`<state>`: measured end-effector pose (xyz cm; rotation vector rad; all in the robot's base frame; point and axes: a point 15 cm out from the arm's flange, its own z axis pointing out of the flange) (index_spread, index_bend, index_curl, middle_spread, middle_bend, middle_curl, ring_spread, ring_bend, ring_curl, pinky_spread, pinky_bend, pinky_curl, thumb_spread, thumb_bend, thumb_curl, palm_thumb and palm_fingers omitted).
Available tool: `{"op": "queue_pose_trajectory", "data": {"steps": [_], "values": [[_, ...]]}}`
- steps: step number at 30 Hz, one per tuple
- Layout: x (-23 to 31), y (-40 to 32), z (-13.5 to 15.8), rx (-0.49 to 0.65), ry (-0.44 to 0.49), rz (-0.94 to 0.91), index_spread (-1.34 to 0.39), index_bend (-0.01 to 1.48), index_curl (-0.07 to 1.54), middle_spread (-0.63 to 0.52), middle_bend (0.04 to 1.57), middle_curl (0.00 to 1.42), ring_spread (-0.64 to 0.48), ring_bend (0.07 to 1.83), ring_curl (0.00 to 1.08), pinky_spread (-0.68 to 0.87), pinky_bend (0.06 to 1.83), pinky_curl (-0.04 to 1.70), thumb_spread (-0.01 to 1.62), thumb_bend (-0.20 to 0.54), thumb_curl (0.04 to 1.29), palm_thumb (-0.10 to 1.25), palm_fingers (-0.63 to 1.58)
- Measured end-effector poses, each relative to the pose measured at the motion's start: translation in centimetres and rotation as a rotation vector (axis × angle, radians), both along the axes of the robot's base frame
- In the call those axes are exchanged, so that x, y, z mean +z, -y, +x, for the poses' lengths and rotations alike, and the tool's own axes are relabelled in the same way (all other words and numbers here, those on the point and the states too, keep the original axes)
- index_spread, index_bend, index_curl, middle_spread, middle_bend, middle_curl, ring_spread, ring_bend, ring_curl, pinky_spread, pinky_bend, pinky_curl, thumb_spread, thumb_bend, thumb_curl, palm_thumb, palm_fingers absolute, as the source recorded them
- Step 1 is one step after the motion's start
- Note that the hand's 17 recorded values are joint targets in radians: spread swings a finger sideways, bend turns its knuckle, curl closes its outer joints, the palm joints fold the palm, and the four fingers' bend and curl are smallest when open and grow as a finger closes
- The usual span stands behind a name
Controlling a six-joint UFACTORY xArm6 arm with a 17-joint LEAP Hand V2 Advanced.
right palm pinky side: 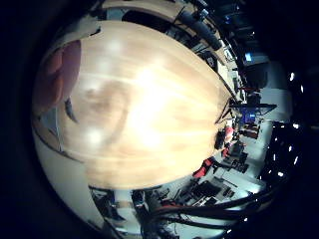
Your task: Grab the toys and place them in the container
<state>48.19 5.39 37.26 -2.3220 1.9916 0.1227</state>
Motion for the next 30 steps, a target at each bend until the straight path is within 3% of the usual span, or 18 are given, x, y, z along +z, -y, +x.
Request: {"op": "queue_pose_trajectory", "data": {"steps": [13,22,30], "values": [[6.3,-9.0,-2.9,0.187,0.069,0.017,-0.56,0.35,0.58,-0.44,0.77,0.64,-0.36,1.20,0.46,-0.55,1.18,0.34,0.93,-0.013,0.41,1.16,1.17],[7.9,-18.5,-8.0,0.377,0.092,0.032,-0.57,0.32,0.62,-0.44,0.76,0.64,-0.36,1.20,0.47,-0.56,1.16,0.37,0.94,-0.014,0.41,1.16,1.17],[8.0,-24.3,-13.8,0.523,0.057,0.027,-0.57,0.29,0.65,-0.45,0.76,0.64,-0.36,1.20,0.47,-0.56,1.14,0.38,0.94,-0.014,0.41,1.16,1.17]]}}
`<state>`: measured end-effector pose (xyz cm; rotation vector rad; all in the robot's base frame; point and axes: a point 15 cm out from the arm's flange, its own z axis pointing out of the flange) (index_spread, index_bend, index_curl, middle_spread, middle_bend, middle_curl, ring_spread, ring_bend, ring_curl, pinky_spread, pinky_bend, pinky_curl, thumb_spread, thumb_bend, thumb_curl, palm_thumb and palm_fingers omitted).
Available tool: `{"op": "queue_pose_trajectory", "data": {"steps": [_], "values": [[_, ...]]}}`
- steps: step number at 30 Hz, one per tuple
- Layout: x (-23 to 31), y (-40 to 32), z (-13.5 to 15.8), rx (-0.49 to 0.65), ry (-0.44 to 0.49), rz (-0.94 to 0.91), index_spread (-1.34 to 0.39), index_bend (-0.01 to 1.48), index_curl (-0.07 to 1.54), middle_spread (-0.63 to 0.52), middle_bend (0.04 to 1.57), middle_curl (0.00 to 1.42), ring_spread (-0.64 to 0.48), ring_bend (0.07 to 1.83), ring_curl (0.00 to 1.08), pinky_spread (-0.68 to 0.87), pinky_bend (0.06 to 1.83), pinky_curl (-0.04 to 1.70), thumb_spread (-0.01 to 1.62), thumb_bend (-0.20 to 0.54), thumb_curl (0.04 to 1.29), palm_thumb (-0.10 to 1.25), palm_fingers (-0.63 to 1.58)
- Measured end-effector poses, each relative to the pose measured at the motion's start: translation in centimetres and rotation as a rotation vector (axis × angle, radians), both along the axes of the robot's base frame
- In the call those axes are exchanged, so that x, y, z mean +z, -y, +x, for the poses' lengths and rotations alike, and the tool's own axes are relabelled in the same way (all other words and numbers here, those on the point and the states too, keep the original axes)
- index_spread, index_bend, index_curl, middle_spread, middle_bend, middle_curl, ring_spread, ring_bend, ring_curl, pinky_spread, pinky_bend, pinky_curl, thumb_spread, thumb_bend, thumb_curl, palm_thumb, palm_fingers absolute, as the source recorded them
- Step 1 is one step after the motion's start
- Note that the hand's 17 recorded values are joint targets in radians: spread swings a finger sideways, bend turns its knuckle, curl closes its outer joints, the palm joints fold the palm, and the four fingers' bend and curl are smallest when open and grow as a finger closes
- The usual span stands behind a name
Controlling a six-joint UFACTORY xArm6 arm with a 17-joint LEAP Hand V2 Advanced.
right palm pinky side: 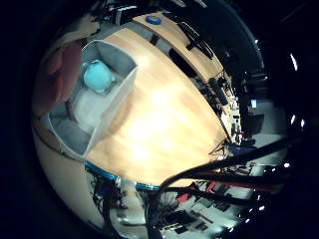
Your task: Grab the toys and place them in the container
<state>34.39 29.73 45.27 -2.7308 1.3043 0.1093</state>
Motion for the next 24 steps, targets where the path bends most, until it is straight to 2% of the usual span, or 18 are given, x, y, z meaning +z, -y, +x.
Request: {"op": "queue_pose_trajectory", "data": {"steps": [8,11,12,13,14,15,16,17,18,22,24], "values": [[-0.6,-2.8,-2.6,0.079,-0.008,-0.012,-0.58,0.26,0.68,-0.44,0.76,0.64,-0.35,1.20,0.47,-0.57,1.12,0.39,0.98,-0.022,0.40,1.12,1.17],[-1.2,-3.3,-2.7,0.087,-0.010,-0.020,-0.59,0.25,0.69,-0.44,0.76,0.65,-0.35,1.19,0.47,-0.57,1.11,0.39,1.04,-0.043,0.38,1.05,1.15],[-1.2,-3.3,-2.7,0.087,-0.013,-0.020,-0.59,0.26,0.70,-0.42,0.71,0.64,-0.36,1.17,0.47,-0.57,1.11,0.39,1.08,-0.087,0.35,0.90,1.08],[-1.3,-3.3,-2.7,0.087,-0.018,-0.023,-0.58,0.25,0.70,-0.42,0.67,0.63,-0.37,1.16,0.46,-0.57,1.12,0.40,1.08,-0.114,0.32,0.82,1.02],[-1.6,-3.0,-2.6,0.083,-0.024,-0.032,-0.58,0.24,0.71,-0.40,0.60,0.62,-0.37,1.12,0.46,-0.57,1.14,0.41,1.08,-0.139,0.29,0.68,0.88],[-1.9,-2.7,-2.4,0.076,-0.031,-0.041,-0.56,0.22,0.71,-0.37,0.58,0.62,-0.34,1.05,0.45,-0.50,1.11,0.41,1.05,-0.180,0.25,0.48,0.60],[-2.2,-2.5,-2.3,0.073,-0.039,-0.048,-0.55,0.24,0.73,-0.33,0.49,0.59,-0.32,1.03,0.46,-0.46,1.11,0.43,1.04,-0.169,0.24,0.42,0.44],[-2.6,-2.2,-2.3,0.068,-0.051,-0.058,-0.52,0.24,0.73,-0.26,0.43,0.58,-0.22,0.92,0.44,-0.34,1.12,0.45,0.99,-0.164,0.23,0.28,0.23],[-2.9,-1.8,-2.3,0.064,-0.067,-0.070,-0.50,0.21,0.70,-0.19,0.40,0.56,-0.12,0.85,0.42,-0.21,1.13,0.45,0.96,-0.141,0.22,0.19,0.13],[-4.1,-1.0,-1.6,0.050,-0.102,-0.087,-0.46,0.17,0.59,-0.02,0.32,0.49,0.08,0.69,0.30,0.11,1.14,0.39,0.87,-0.075,0.22,0.02,0.05],[-4.2,-0.9,-1.2,0.045,-0.101,-0.084,-0.45,0.17,0.55,0.03,0.30,0.47,0.15,0.65,0.28,0.23,1.14,0.37,0.84,-0.055,0.23,-0.02,0.04]]}}
